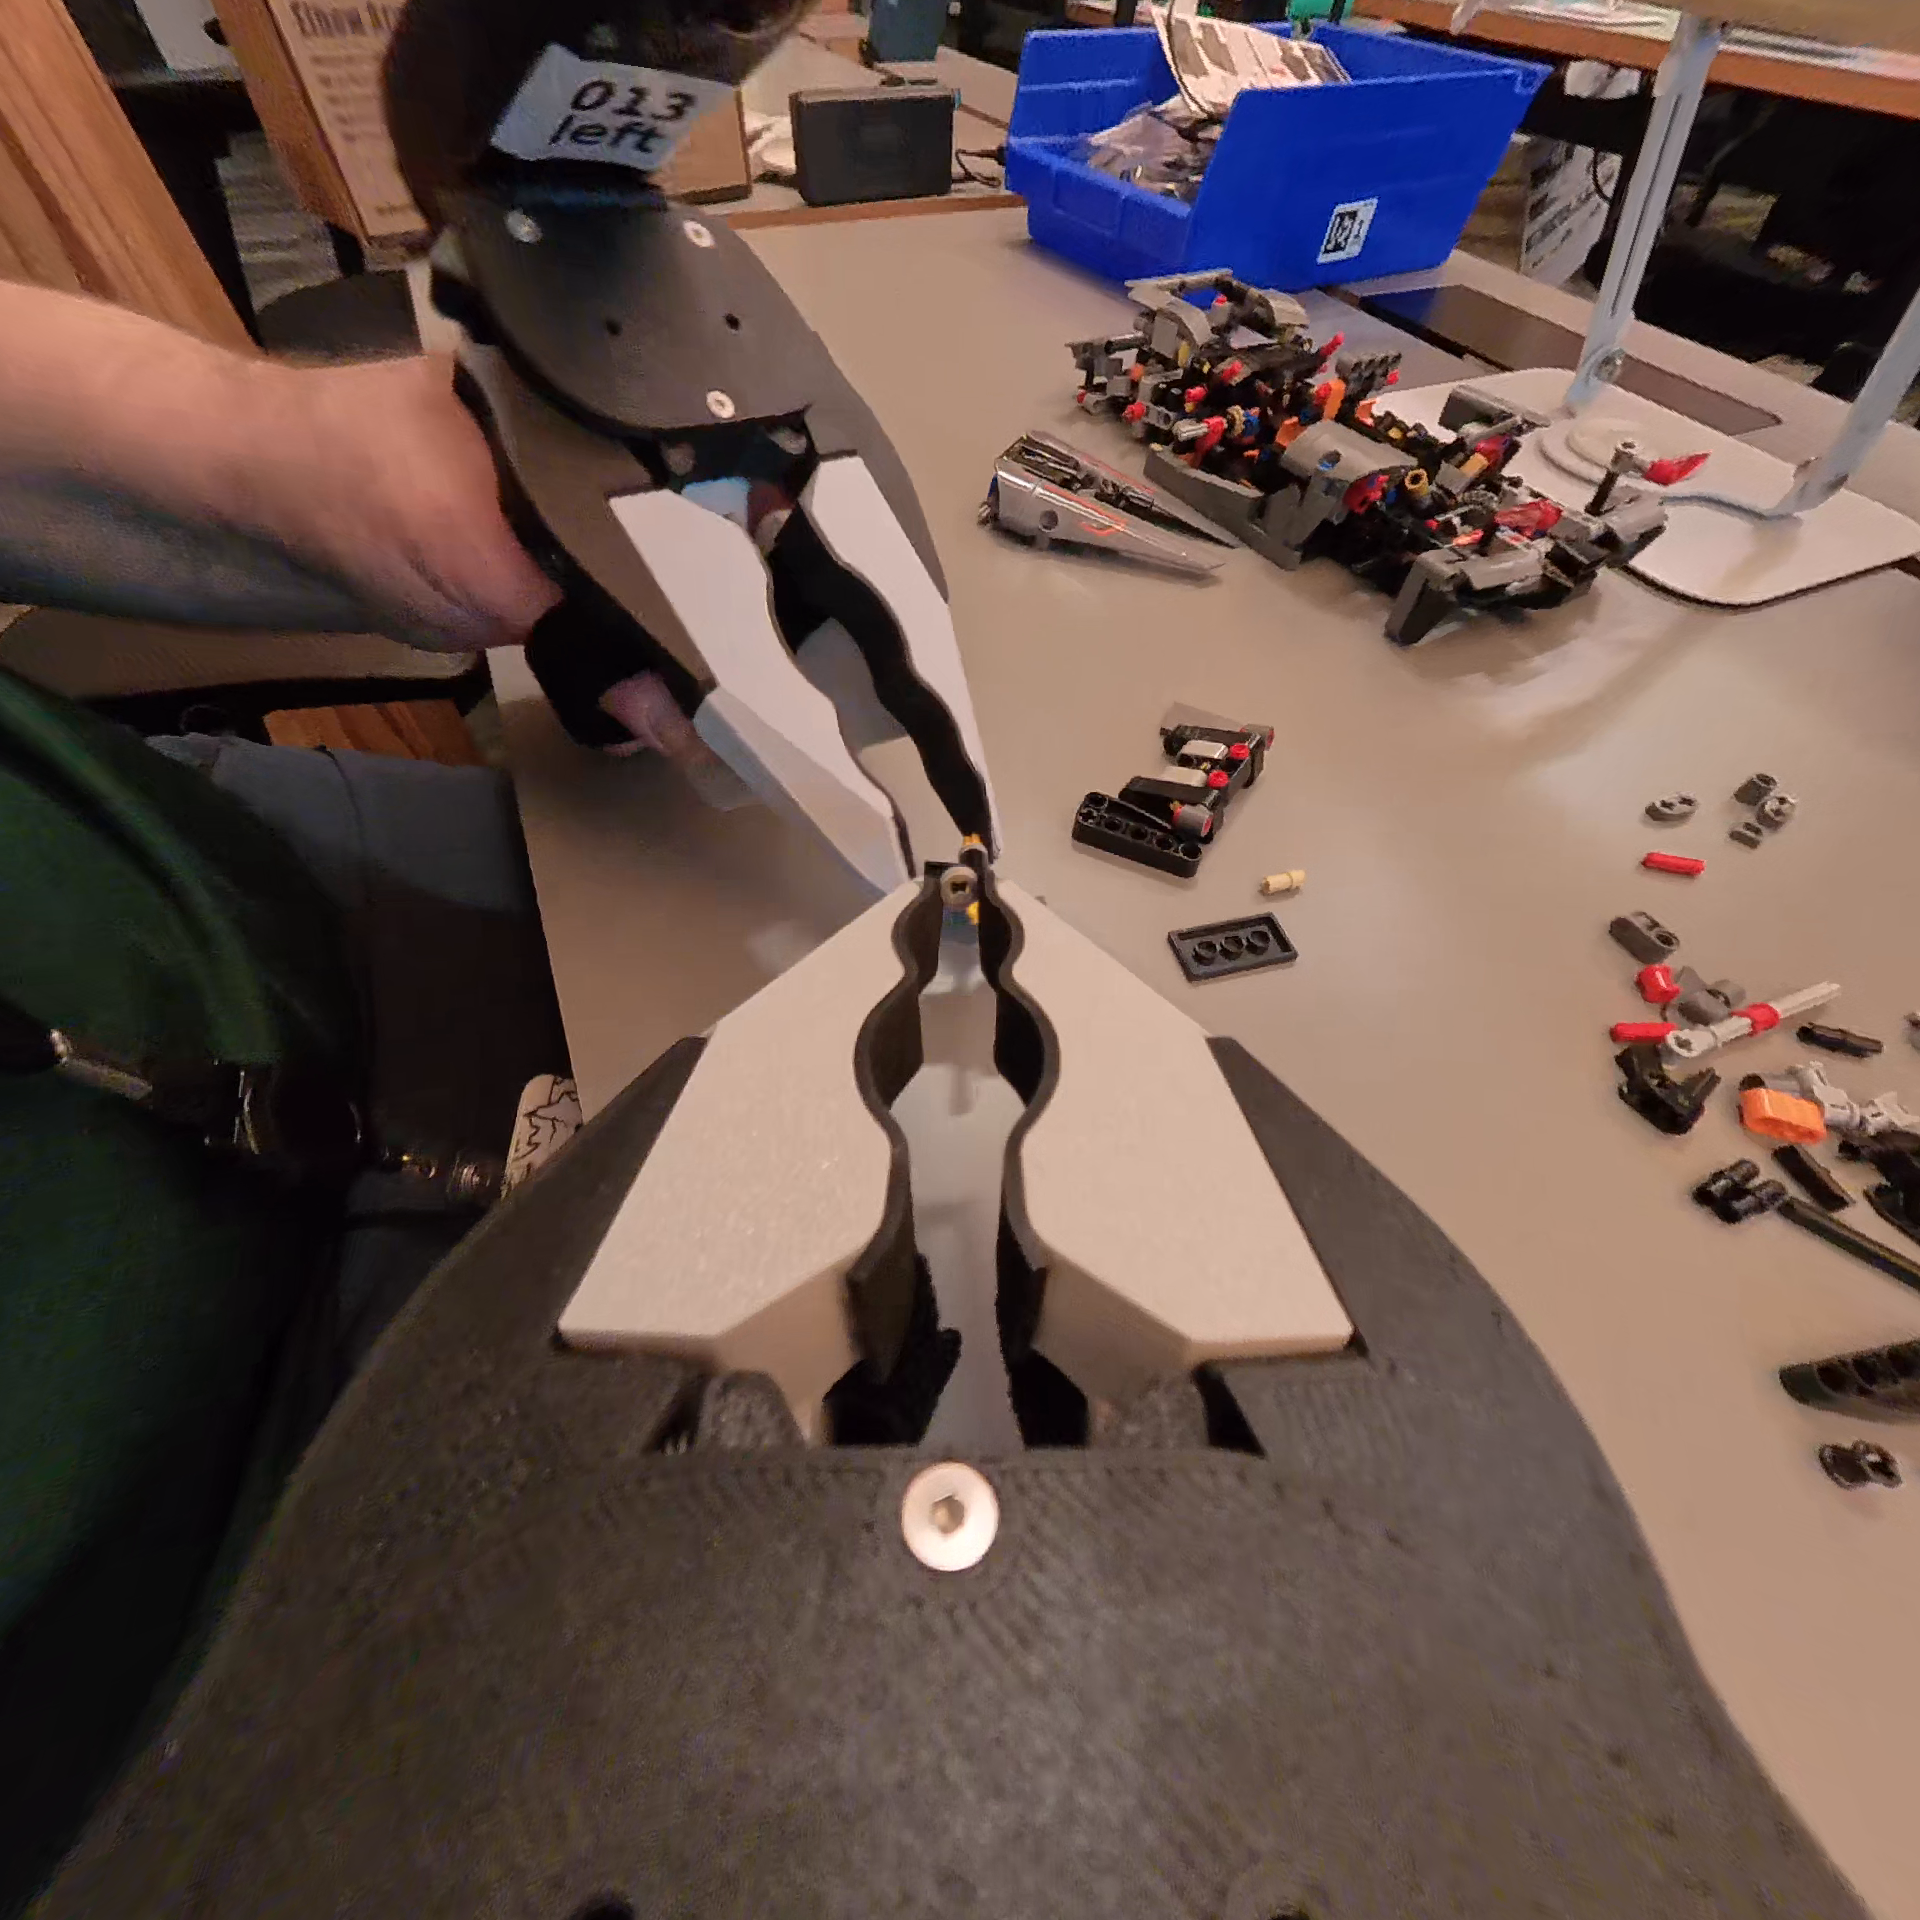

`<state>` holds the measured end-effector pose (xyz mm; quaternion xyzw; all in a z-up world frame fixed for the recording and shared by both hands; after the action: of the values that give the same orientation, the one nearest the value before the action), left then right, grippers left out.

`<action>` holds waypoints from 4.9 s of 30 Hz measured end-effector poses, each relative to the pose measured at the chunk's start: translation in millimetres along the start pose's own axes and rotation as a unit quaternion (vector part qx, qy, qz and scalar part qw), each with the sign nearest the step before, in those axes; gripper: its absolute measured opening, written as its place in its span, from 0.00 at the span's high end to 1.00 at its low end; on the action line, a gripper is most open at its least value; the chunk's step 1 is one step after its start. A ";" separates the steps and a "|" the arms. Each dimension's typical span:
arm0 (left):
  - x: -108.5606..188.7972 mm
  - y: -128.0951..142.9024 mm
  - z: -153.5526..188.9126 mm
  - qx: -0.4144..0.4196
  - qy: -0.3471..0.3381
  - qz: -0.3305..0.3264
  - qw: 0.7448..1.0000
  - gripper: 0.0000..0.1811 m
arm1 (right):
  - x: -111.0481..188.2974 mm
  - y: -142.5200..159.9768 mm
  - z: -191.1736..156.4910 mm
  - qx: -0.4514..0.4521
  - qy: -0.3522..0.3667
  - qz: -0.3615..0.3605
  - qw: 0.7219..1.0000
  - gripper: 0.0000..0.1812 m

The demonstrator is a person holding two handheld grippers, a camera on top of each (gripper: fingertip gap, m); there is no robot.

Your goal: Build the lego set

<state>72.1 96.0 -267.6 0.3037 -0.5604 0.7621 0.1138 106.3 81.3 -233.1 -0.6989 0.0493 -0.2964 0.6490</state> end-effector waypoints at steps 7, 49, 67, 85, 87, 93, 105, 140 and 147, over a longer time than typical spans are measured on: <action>0.9 2.3 -2.3 0.040 0.054 0.011 0.998 0.85 | -9.0 6.9 5.6 0.021 -0.003 -0.038 0.999 0.97; 1.9 -6.6 -12.8 0.106 0.128 0.025 0.986 0.99 | -16.7 10.4 16.2 0.052 -0.018 -0.045 0.997 0.97; 1.2 1.9 -6.0 -0.015 0.063 -0.023 0.998 0.96 | -11.7 40.9 26.4 0.021 -0.030 -0.137 0.990 0.97; -14.3 12.5 -9.1 -0.102 0.023 -0.070 0.992 0.98 | -30.7 41.6 20.2 0.031 -0.070 -0.161 0.984 0.97; -15.0 13.1 -11.6 -0.105 0.019 -0.071 0.992 0.99 | -30.9 40.4 19.0 0.031 -0.075 -0.158 0.984 0.97; -16.9 13.4 -12.6 -0.125 0.021 -0.073 0.989 0.99 | -24.3 36.5 24.7 0.017 -0.080 -0.141 0.987 0.97; -19.4 11.4 -14.6 -0.167 0.044 -0.075 0.982 0.99 | -19.2 29.2 30.0 0.052 -0.099 -0.108 0.988 0.97; -23.0 8.2 -16.6 -0.190 0.087 -0.081 0.975 0.99 | -20.4 35.2 30.5 0.159 -0.155 -0.103 0.970 0.97; -23.6 7.8 -16.5 -0.192 0.090 -0.081 0.974 0.99 | -19.5 36.0 29.8 0.187 -0.156 -0.095 0.965 0.97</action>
<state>81.2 112.6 -290.8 0.2509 -0.6574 0.6525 0.2812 115.9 110.7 -273.1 -0.6040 -0.1751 -0.2480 0.7369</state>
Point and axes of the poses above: each gripper's, where its closed fingertips meet, x back along the fingers, y out of its underside, z = x × y across the jaws, the point moved 1 cm from there along x, back along the fingers, and after that the axes turned 1 degree about -x, right-handed, at the moved point
